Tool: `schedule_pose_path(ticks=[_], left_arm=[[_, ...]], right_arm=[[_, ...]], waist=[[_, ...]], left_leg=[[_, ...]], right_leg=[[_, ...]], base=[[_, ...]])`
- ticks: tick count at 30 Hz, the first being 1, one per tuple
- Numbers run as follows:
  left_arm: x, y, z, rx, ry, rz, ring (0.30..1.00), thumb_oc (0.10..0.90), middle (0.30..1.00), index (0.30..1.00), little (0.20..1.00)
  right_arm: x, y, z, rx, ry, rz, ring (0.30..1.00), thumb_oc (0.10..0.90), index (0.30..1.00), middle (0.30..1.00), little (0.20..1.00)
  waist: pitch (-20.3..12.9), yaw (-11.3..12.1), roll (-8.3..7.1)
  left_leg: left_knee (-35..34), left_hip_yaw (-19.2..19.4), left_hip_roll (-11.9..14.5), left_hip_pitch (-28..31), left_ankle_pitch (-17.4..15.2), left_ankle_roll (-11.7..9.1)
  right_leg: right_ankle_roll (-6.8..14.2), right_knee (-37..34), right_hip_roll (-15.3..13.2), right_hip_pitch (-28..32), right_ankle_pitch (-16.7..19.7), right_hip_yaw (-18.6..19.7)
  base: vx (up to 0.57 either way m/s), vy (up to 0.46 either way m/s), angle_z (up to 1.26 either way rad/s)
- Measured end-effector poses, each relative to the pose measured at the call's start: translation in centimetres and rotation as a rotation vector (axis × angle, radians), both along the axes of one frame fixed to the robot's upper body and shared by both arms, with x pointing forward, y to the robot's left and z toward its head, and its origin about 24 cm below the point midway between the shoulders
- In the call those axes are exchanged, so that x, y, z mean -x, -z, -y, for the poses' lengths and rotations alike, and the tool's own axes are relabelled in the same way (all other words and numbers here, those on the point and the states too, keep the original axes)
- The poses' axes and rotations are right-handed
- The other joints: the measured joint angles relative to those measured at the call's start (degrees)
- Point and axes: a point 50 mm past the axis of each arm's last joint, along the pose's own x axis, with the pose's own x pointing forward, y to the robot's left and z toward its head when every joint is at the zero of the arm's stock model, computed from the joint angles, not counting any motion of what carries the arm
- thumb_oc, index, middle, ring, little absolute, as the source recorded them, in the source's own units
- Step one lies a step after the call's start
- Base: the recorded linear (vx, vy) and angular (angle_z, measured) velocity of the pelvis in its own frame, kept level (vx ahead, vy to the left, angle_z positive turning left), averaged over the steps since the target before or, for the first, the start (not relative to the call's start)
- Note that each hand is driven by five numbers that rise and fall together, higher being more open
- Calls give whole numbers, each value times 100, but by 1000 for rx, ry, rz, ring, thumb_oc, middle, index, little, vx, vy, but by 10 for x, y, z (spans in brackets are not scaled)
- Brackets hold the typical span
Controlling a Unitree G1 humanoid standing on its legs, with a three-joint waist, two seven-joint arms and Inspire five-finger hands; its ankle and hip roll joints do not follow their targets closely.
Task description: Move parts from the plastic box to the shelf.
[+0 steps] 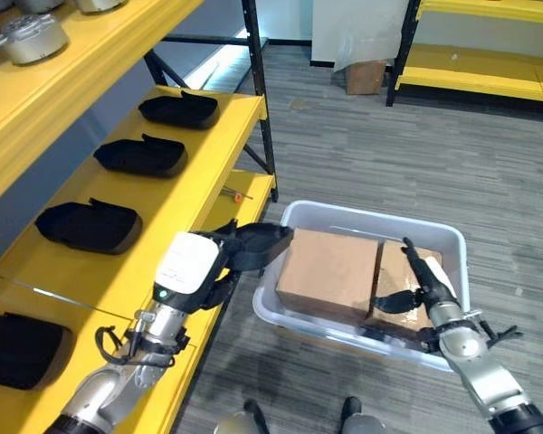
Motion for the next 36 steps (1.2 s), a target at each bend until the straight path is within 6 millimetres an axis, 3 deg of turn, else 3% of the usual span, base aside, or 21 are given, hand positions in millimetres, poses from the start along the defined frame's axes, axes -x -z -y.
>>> schedule_pose_path(ticks=[2,5,13,19,21,22,24,25,26,27,28,30,31,33,34,36], left_arm=[[-6,-9,2,2,13,38,300,400,300,300,300],[-11,-19,4,14,23,94,300,400,300,300,300],[0,-29,21,44,146,140,300,400,300,300,300],[6,-25,38,87,230,125,300,400,300,300,300],[7,-25,40,84,249,120,300,400,300,300,300],[5,-24,47,89,275,117,300,400,300,300,300],[1,-29,55,65,318,128,300,400,300,300,300],[-2,-34,59,47,341,143,300,400,300,300,300],[-5,-39,60,32,354,156,300,400,300,300,300],[-7,-49,62,12,365,187,300,400,300,300,300],[-7,-54,61,4,368,205,300,400,300,300,300],[-6,-55,63,11,365,207,300,400,300,300,300],[-7,-55,63,3,366,199,300,400,300,300,300],[-5,-50,61,5,359,177,300,400,300,300,300],[-3,-44,59,9,350,149,300,400,300,300,300],[-1,-38,59,26,337,122,300,400,300,300,300]], right_arm=[[-4,-3,-7,-29,2,40,1000,900,1000,1000,1000],[-14,-11,-22,-66,-20,106,1000,900,1000,1000,1000],[-14,-11,-26,-87,30,131,1000,900,1000,1000,1000],[-4,1,-23,-86,71,82,1000,900,1000,1000,1000],[0,2,-24,-89,86,80,1000,900,1000,1000,1000],[3,2,-23,-91,118,92,1000,900,1000,1000,1000],[5,5,-21,-86,136,86,1000,900,1000,1000,1000],[5,6,-20,-82,143,85,1000,900,1000,1000,1000],[6,7,-20,-82,143,82,1000,900,1000,1000,1000],[7,7,-19,-81,137,96,1000,900,1000,1000,1000],[7,5,-19,-82,135,112,1000,900,1000,1000,1000],[5,3,-19,-81,132,126,1000,900,1000,1000,1000],[5,3,-20,-83,130,124,1000,900,1000,1000,1000],[5,3,-20,-82,130,126,1000,900,1000,1000,1000],[4,0,-19,-78,137,139,1000,900,1000,1000,1000],[4,0,-19,-75,140,138,1000,900,1000,1000,1000]], waist=[[-4,50,8],[-42,104,75],[-220,319,125],[-373,199,-61],[-401,106,-115],[-400,-74,-65],[-402,-160,-53],[-402,-203,-54],[-409,-261,-65],[-436,-231,-111],[-458,-101,-140],[-490,11,28],[-473,13,-5],[-477,24,-70],[-537,-4,24],[-542,-10,31]], left_leg=[[-362,10,-192,160,40,159],[-667,-56,-287,192,37,201],[-1239,-257,-461,273,411,266],[-1359,-314,-480,218,537,268],[-1360,-405,-484,137,557,272],[-1338,-651,-449,-27,606,376],[-1340,-811,-411,-164,768,500],[-1347,-980,-338,-201,848,520],[-1351,-1099,-326,-280,901,512],[-1334,-1243,-343,-405,1006,478],[-1338,-1239,-359,-476,1041,422],[-1339,-1209,-252,-633,834,239],[-1176,-1196,-252,-674,639,224],[-496,-1201,-315,-734,414,265],[-382,-1222,-331,-588,208,165],[-754,-1239,-362,-420,517,213]], right_leg=[[42,-10,-108,27,2,10],[220,-93,-142,40,70,-19],[361,-262,-173,114,241,-189],[351,-194,-161,63,304,-160],[374,-142,-161,10,287,108],[426,377,-147,-244,197,457],[509,1183,-125,-679,70,1007],[589,1846,-15,-1026,-317,1455],[537,2208,244,-1133,-656,1782],[260,2321,669,-1183,-1059,1927],[-30,2070,788,-1165,-1255,1837],[-241,1403,885,-1034,-1024,1648],[-314,1279,850,-1021,-968,1559],[-338,1208,793,-959,-902,1561],[-219,1090,937,-872,-806,1615],[-221,861,960,-760,-628,1615]], base=[[-90,285,21],[-116,284,21],[-113,221,17],[-164,131,7],[-250,32,36],[-318,-18,67],[-290,-68,68],[-206,-120,64],[-288,-246,82],[-223,-225,62],[-208,-213,23],[-135,-146,4],[-125,-156,21],[-86,-109,-1],[-65,-85,-12],[-55,-54,0]])
